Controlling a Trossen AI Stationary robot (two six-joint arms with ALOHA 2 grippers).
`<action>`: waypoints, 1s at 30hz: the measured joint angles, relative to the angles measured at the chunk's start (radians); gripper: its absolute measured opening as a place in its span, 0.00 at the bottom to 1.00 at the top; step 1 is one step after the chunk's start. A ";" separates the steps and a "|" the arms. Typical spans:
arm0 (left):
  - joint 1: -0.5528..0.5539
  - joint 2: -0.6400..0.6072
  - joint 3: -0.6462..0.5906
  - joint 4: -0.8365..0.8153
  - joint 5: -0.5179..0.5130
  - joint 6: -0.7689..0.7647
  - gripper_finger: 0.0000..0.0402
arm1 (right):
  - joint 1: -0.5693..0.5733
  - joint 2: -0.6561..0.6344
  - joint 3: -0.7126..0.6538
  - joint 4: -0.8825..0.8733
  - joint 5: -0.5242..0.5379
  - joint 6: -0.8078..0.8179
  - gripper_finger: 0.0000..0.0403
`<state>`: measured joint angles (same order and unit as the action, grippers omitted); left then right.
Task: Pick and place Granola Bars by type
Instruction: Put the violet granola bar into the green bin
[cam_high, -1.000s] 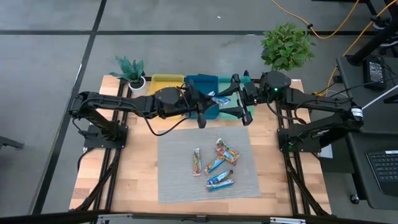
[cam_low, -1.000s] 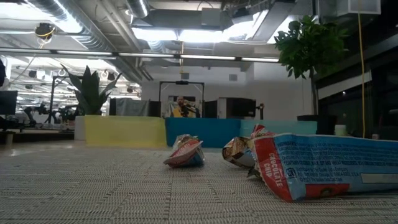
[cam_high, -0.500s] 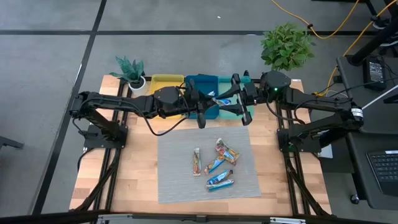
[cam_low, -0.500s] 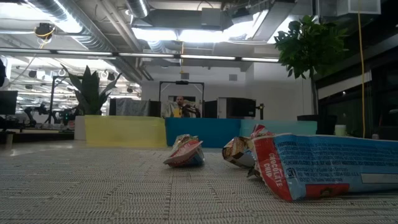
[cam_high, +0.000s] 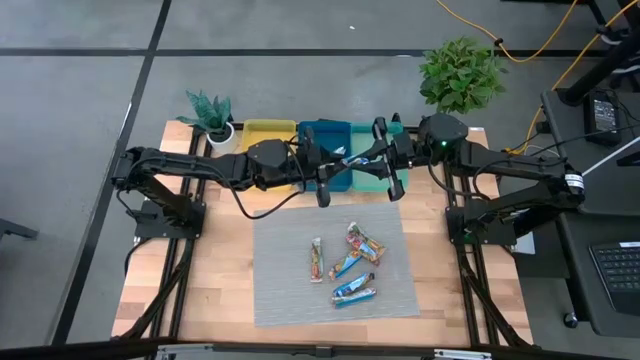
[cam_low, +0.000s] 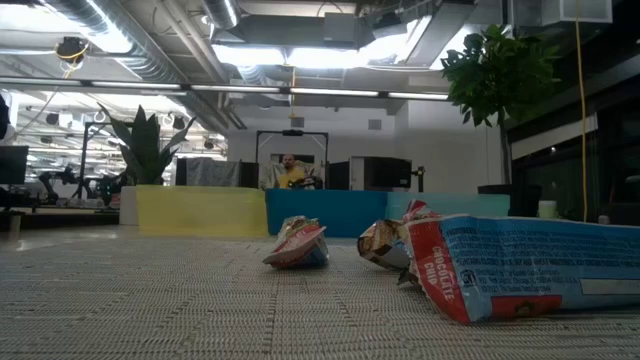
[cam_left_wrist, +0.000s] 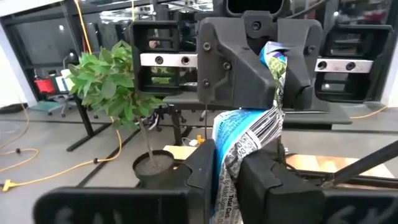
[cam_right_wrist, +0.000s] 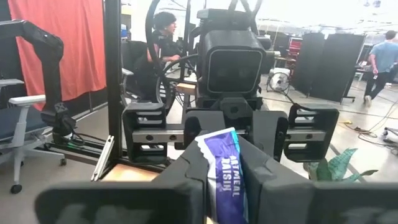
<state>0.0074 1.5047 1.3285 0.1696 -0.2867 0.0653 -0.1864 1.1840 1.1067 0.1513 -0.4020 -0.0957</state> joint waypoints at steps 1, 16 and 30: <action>0.000 0.000 0.000 0.000 0.001 0.000 0.14 | 0.000 -0.002 0.000 0.000 0.009 -0.002 0.13; -0.085 -0.001 0.000 -0.171 0.089 -0.179 0.43 | -0.109 -0.169 0.001 -0.213 0.108 -0.073 0.12; -0.102 -0.001 0.000 -0.173 0.068 -0.228 0.45 | -0.184 -0.294 0.000 -0.461 0.212 -0.120 0.11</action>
<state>-0.0948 1.5036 1.3281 -0.0036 -0.2186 -0.1627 -0.3701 0.8900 1.1069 -0.3102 -0.1905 -0.2152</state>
